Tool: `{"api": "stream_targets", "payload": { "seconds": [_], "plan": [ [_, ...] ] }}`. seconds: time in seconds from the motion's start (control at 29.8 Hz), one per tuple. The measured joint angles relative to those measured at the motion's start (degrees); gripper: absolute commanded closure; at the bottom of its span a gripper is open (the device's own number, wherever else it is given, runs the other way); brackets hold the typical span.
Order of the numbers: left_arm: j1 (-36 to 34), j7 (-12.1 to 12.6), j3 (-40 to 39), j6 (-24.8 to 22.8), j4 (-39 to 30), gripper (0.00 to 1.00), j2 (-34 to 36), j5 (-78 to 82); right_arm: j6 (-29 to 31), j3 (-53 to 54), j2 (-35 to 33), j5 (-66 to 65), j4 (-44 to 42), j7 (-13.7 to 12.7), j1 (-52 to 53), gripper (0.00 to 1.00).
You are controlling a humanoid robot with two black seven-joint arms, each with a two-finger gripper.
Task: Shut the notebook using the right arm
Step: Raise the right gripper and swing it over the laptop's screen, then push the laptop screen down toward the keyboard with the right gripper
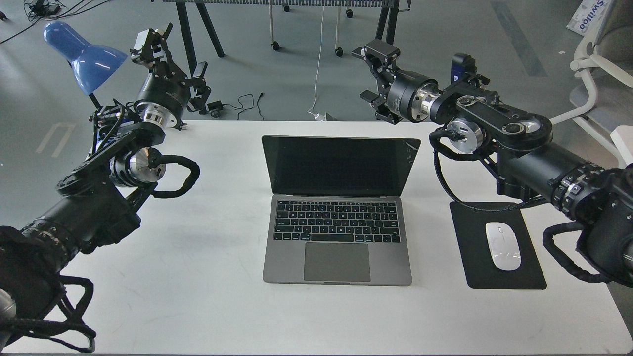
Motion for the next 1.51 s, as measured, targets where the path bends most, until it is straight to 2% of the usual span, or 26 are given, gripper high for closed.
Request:
{"api": "stream_targets", "payload": {
  "seconds": [0.17,0.37,0.64,0.97,1.51],
  "plan": [
    [0.0,0.0,-0.1,0.0,0.0,0.00,0.0,0.0,1.3,-0.6,0.0,-0.4,1.0,0.0,0.3,0.00],
    [0.0,0.0,-0.1,0.0,0.0,0.00,0.0,0.0,1.7,-6.4,-0.4,-0.6,5.6,0.0,0.3,0.00],
    [0.0,0.0,-0.1,0.0,0.1,0.00,0.0,0.0,1.6,-8.1,-1.0,-0.6,6.5,0.0,-0.1,0.00],
    [0.1,0.0,-0.1,0.0,0.1,0.00,0.1,0.0,1.7,-9.0,-5.8,-0.8,14.4,-0.1,-0.1,0.00],
    [0.0,0.0,-0.2,0.0,0.1,0.00,0.1,0.0,1.6,-18.0,-11.6,-0.8,24.7,-0.1,-0.4,0.00]
  ]
}}
